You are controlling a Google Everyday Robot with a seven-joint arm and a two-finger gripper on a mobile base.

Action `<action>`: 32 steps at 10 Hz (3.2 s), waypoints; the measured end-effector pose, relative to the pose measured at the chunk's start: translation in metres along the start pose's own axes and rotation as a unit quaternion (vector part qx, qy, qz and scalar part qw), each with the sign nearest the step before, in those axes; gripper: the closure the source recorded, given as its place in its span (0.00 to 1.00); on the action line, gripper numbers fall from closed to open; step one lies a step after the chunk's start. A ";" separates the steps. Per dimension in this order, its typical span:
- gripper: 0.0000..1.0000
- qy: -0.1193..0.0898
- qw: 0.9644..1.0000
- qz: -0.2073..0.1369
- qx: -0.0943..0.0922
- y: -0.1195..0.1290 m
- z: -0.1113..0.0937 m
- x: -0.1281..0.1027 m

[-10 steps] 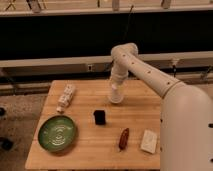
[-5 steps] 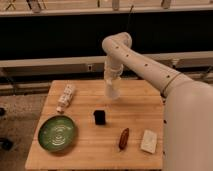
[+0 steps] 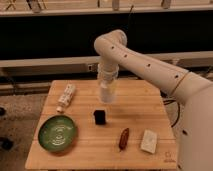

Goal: Place the ceramic cup over the eraser

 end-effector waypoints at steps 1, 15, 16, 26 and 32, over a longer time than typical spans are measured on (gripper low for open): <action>1.00 -0.005 1.000 -0.005 -0.004 0.005 0.001 -0.007; 1.00 -0.049 0.996 -0.057 -0.049 0.021 0.026 -0.058; 1.00 -0.053 0.996 -0.056 -0.049 0.021 0.030 -0.059; 0.90 -0.048 0.998 -0.003 -0.042 0.048 0.085 -0.032; 0.30 -0.040 0.999 0.008 -0.035 0.048 0.104 -0.024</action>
